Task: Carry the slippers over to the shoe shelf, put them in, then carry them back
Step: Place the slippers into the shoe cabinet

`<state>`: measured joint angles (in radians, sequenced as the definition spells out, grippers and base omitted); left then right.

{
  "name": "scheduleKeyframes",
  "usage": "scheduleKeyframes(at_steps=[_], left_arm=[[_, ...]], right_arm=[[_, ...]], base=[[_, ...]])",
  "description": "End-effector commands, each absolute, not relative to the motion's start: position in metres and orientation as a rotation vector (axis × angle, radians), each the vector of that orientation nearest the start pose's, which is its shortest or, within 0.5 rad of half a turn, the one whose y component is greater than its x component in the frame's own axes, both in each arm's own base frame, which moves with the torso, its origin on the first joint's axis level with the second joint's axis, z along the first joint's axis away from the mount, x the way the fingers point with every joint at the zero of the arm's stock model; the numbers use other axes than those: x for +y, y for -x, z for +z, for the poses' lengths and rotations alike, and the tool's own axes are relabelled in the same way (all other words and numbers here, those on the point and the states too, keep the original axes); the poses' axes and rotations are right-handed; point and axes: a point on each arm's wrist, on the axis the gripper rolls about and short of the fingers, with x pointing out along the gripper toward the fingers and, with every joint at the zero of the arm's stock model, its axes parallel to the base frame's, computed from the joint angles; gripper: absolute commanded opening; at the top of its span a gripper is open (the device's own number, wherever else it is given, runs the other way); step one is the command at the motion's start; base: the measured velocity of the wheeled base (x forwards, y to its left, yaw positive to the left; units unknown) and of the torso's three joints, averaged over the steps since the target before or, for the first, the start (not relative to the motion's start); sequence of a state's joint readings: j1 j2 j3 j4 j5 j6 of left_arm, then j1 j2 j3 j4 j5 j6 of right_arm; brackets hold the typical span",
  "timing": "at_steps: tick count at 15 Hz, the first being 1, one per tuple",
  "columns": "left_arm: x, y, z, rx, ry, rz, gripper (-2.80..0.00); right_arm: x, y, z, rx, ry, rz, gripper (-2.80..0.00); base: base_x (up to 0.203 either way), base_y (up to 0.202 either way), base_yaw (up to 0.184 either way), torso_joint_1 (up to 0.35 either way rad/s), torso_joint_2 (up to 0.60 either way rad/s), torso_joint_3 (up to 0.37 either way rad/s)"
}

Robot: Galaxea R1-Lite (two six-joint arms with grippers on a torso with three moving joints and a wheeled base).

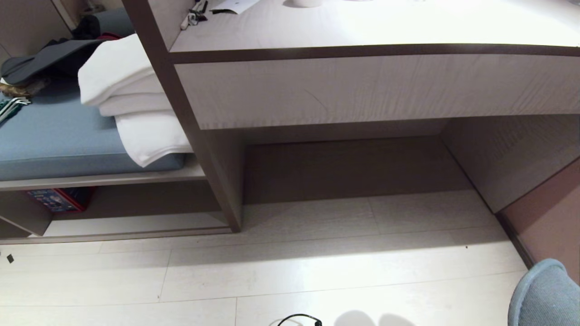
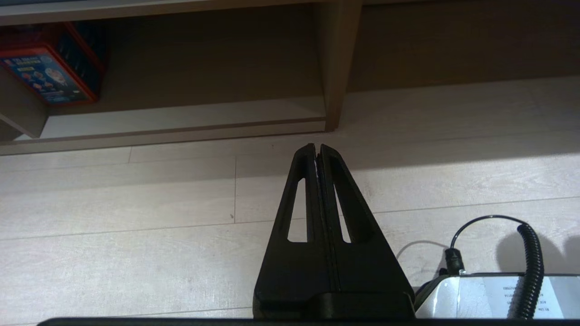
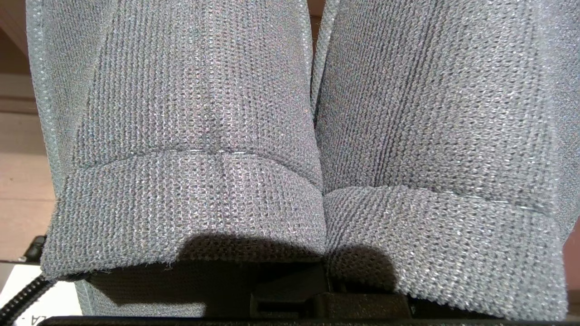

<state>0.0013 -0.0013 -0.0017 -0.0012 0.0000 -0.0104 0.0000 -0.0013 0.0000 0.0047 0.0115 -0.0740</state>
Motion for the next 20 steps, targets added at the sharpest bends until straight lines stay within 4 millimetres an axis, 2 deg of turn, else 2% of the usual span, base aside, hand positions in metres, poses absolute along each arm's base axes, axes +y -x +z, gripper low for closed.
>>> scheduleKeyframes(at_steps=[1,20], left_arm=[[0.0,0.0229,0.0761,-0.003,0.011,0.002,-2.8],[0.0,0.0229,0.0759,-0.002,0.011,0.002,-2.8]], right_arm=[[0.0002,0.0227,0.0746,0.006,0.075,0.014,-2.8],[0.0003,0.0227,0.0746,0.006,0.074,0.013,-2.8]], base=[[0.0,0.0,0.0,0.002,0.0,0.198],[0.0,0.0,0.0,0.002,0.0,0.204]])
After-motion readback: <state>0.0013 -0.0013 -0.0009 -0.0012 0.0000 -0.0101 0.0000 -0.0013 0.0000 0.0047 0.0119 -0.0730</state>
